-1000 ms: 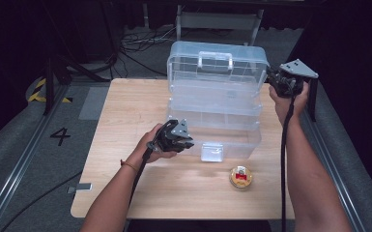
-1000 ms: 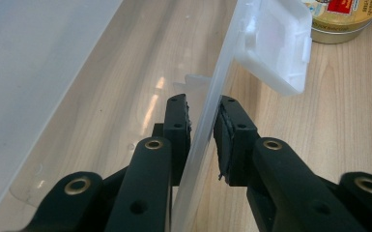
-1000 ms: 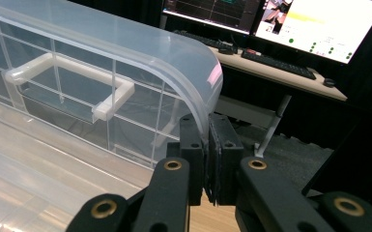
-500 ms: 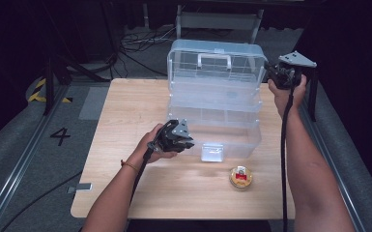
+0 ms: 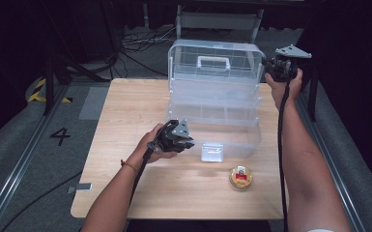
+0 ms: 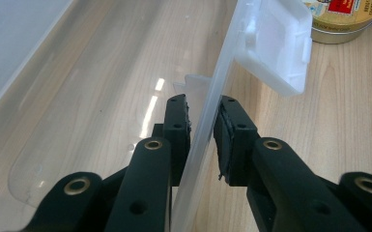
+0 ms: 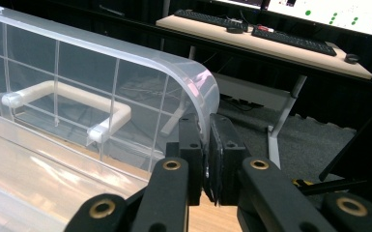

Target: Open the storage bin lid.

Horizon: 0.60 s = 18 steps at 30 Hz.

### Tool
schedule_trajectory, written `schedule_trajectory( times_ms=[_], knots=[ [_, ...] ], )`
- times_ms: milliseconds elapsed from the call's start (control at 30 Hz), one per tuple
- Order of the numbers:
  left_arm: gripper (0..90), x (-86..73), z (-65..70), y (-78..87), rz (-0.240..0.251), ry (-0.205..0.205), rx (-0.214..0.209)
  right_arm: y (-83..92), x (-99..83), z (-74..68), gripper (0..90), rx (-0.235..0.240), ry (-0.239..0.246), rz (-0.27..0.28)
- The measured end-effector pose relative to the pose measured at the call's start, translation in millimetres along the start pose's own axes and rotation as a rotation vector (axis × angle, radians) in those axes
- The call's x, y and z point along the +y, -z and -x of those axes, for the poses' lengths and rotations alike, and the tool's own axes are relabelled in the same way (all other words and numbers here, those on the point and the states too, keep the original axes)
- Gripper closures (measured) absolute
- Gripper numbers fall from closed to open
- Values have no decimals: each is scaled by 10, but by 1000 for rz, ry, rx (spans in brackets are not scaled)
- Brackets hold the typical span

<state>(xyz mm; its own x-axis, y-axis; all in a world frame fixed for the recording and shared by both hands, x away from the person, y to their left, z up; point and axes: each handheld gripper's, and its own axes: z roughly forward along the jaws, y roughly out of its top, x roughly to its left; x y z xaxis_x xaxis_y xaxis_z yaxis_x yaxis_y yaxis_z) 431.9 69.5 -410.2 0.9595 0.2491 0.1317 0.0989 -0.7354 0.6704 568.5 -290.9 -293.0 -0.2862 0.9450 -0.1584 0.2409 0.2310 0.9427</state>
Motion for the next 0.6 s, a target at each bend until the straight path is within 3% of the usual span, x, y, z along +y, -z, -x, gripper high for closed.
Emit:
schedule_trajectory(
  times_ms=[67,433,600],
  knots=[
    [766,-1,2,-1,1,1,1,-41,7,29,853,9,-21,-7],
    [765,-3,7,0,1,3,3,-165,46,70,850,17,-18,-44],
    [763,-5,11,1,3,0,9,-234,84,60,847,6,6,-74]
  ],
)
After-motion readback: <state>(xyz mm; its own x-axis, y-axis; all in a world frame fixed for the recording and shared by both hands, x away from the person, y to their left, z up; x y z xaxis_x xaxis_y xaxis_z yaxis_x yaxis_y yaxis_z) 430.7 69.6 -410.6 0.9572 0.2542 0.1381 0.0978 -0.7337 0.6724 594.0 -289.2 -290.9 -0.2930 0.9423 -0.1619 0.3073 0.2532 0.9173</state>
